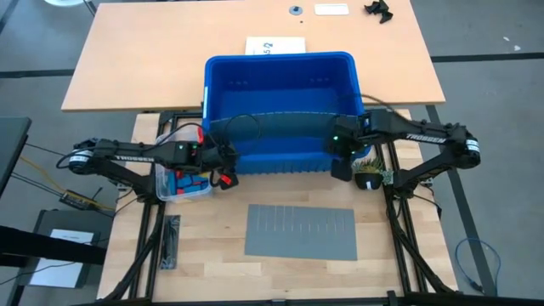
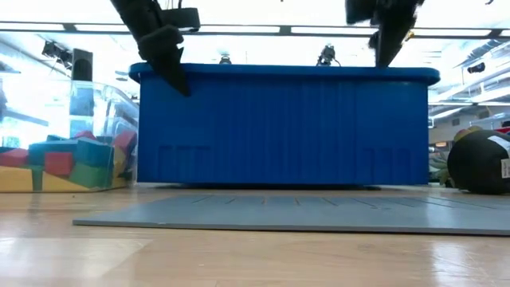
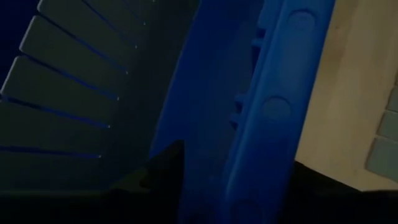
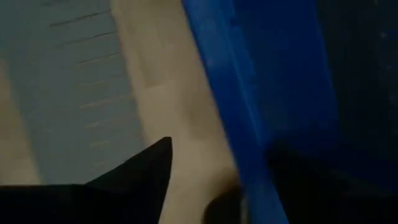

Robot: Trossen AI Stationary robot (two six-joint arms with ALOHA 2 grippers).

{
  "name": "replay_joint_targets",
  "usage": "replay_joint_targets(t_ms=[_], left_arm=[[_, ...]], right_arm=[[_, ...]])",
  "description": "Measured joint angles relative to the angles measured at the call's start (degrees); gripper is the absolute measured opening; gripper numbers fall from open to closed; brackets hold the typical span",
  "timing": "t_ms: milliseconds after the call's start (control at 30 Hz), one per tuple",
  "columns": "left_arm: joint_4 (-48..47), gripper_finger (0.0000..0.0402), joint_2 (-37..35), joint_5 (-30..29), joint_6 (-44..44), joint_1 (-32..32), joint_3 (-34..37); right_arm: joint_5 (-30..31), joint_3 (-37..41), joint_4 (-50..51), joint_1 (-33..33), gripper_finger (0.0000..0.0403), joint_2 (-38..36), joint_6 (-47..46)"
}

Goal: Sort Items/Unsort Items

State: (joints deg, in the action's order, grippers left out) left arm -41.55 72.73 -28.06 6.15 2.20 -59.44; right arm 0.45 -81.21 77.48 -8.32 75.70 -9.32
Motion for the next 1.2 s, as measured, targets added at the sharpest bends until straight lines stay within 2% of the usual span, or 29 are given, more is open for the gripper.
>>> replay_joint_targets(t_ms=[67, 167, 267, 367, 500, 600, 800, 1033, 1200], left_arm=[[-0.19, 0.0186, 0.0, 0.17, 0.05, 0.0, -0.01], [-0.12, 0.0186, -0.04, -0.58, 0.19, 0.01, 0.16], [-0.33, 0.0186, 0.12, -0.41, 1.05, 0.0, 0.63], [-0.28, 0.0186, 0.39, -0.31, 1.59, 0.0, 0.63], [0.15, 0.0186, 0.39, -0.25, 1.6, 0.0, 0.63], [0.19, 0.0186, 0.39, -0.17, 1.55, -0.02, 0.63], [0.41, 0.0186, 0.39, -0.17, 1.51, -0.04, 0.63], [1.5, 0.0186, 0.39, 1.51, 1.26, -0.07, 0.63], [1.63, 0.0186, 0.39, 1.56, 0.07, -0.07, 0.63]], right_arm=[[-3.49, -4.34, 6.06, 1.31, 0.0273, -0.39, -3.46], [-3.4, -7.52, 8.09, 4.73, 0.0279, -2.66, -9.22], [-1.56, -6.49, 8.05, 9.77, 0.0277, -5.26, -16.41], [2.86, -2.22, 8.07, 15.17, 0.0269, -7.93, -24.76], [7.8, 7.23, 8.08, 20.84, 0.0258, -10.75, -34.62], [10.33, 14.38, 8.07, 23.04, 0.0251, -11.97, -43.41], [16.43, 24.6, 5.87, 25.2, 0.0232, -12.39, -66.64], [19.53, 31.66, 3.99, 25.58, 0.0226, -12.35, -74.65], [22.46, 35.04, 0.54, 25.62, 0.0226, -12.37, -75.2]])
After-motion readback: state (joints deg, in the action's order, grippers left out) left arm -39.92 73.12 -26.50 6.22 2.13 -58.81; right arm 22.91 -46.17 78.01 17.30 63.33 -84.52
